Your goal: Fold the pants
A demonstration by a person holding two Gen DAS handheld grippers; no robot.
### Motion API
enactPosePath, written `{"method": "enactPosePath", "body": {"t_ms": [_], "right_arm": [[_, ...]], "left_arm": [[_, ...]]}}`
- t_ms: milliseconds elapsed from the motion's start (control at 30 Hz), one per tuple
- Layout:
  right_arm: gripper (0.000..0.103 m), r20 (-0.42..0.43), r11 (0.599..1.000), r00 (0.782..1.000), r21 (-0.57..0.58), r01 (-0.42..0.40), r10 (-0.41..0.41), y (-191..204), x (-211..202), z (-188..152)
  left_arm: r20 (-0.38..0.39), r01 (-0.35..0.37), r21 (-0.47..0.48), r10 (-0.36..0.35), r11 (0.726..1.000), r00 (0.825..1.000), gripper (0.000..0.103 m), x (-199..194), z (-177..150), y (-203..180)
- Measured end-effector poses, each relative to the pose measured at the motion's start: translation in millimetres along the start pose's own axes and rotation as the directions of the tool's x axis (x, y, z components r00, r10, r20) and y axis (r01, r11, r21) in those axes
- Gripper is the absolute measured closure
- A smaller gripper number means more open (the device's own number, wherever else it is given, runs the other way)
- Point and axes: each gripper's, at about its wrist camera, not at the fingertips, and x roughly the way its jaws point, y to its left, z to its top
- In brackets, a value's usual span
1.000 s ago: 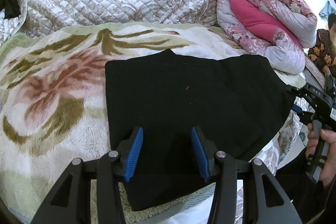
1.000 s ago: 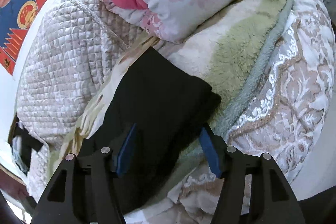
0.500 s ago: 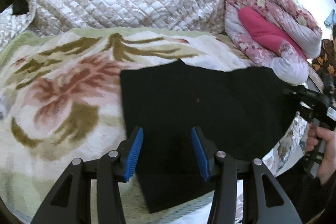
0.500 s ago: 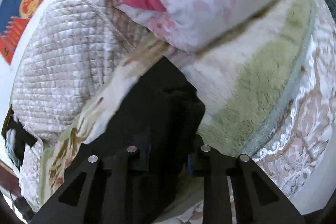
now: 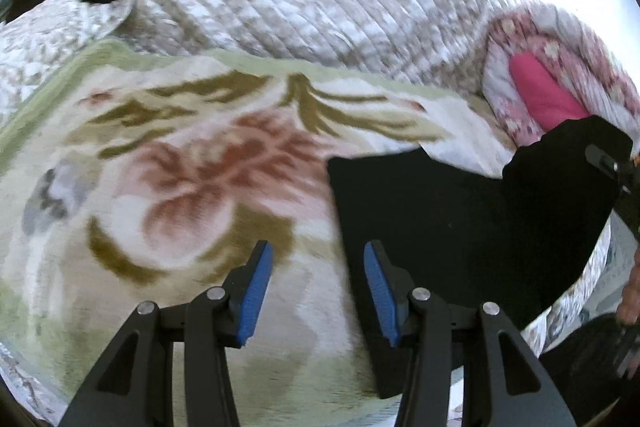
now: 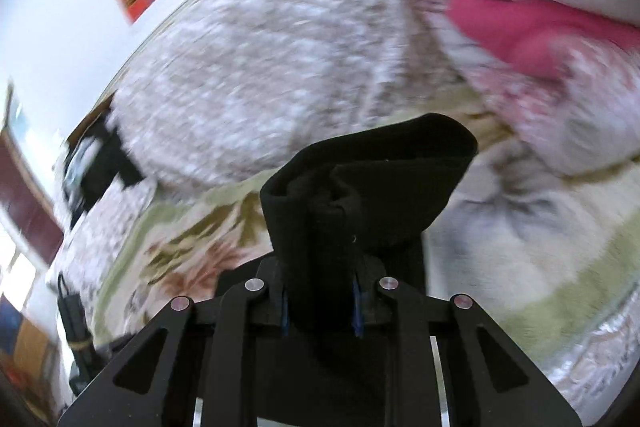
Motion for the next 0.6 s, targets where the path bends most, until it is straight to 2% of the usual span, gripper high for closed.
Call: {"method": "enactPosePath", "body": {"t_ms": [133,267,367,433,600], "right_arm": [[0.081,-0.077,0.994,0.994,-0.076,-0.078,0.072,41,26,-17],[0.081,-0.229,0.973,0.968,-0.179,-0.147,0.104,76,64,-61],[0.081,-0.331,0.958,0.941,-0.241,-0.154,0.068,84,90,-96],[0.080,-0.330,0.949,0.942,-0.272,-0.158,0.062,84,91,-106],[0.077,-0.309,0.940,0.948,-0.298,-0.166,0.070,86,79,-103]], "left_arm": [[0.020,-0.012,-0.063,0.013,0.998,1.000,0.052,-7,3,20],[0.033,-0.003,-0.085,0.005,0.996,0.999,0.052,-12,5,26],[0.041,0.003,-0.091,0.000,0.996,0.999,0.052,-15,6,28],[0.042,0.006,-0.097,-0.002,0.995,0.999,0.052,-15,5,29],[0.043,0.006,-0.102,-0.002,0.995,0.999,0.052,-15,6,30]]}}
